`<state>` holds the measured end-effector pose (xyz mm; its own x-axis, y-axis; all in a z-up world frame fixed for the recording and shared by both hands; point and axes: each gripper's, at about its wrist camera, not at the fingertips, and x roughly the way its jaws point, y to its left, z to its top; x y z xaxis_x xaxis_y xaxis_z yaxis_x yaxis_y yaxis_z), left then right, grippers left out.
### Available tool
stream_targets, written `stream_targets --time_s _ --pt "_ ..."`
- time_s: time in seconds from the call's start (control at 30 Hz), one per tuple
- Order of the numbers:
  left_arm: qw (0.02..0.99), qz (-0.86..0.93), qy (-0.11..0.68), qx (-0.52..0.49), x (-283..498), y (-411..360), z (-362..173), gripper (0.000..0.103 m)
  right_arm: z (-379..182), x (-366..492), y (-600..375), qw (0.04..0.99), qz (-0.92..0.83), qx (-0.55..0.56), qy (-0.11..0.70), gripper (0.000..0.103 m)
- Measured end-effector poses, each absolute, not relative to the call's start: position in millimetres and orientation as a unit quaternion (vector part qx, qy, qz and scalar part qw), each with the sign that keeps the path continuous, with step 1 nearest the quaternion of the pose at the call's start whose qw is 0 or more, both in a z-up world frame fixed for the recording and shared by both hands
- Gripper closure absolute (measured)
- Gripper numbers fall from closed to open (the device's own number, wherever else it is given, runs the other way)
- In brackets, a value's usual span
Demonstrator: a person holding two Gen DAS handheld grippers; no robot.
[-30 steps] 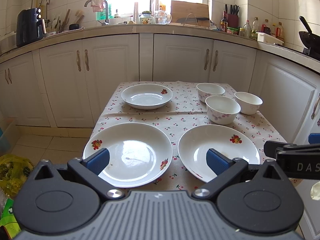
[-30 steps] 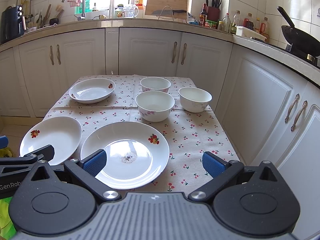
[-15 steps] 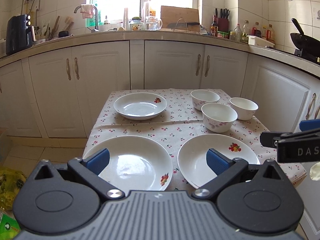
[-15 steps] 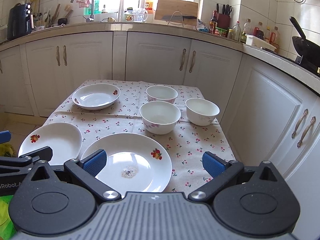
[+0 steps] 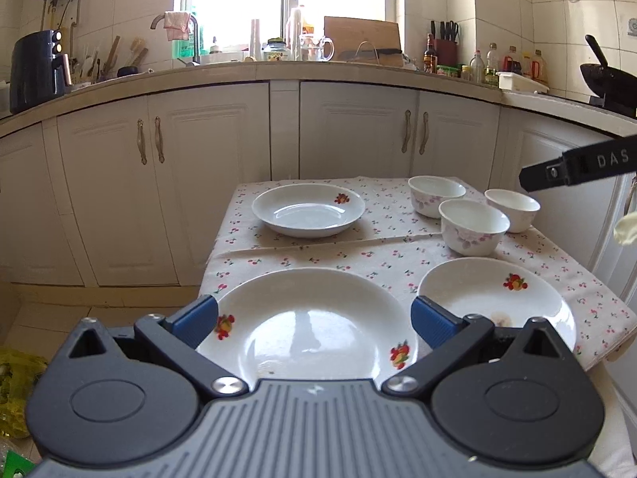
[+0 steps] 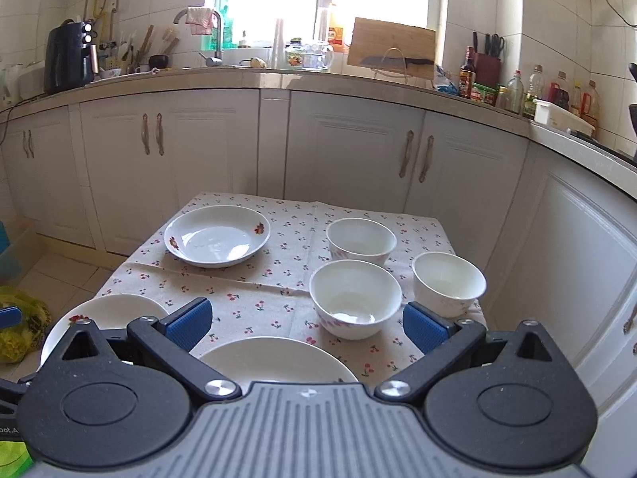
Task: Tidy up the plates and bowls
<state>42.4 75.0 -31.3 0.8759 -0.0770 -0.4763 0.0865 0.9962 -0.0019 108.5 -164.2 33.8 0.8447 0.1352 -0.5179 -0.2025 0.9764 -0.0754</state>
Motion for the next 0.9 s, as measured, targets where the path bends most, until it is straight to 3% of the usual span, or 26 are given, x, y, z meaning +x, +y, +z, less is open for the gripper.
stream_targets --time_s 0.27,0.9 --pt "0.940 -0.119 0.318 -0.040 41 114 -61 0.001 15 134 -134 0.941 0.180 -0.058 0.281 0.000" --pt "0.916 -0.164 0.363 0.048 71 126 -108 0.000 -44 190 -82 0.851 0.349 -0.051 0.390 0.000"
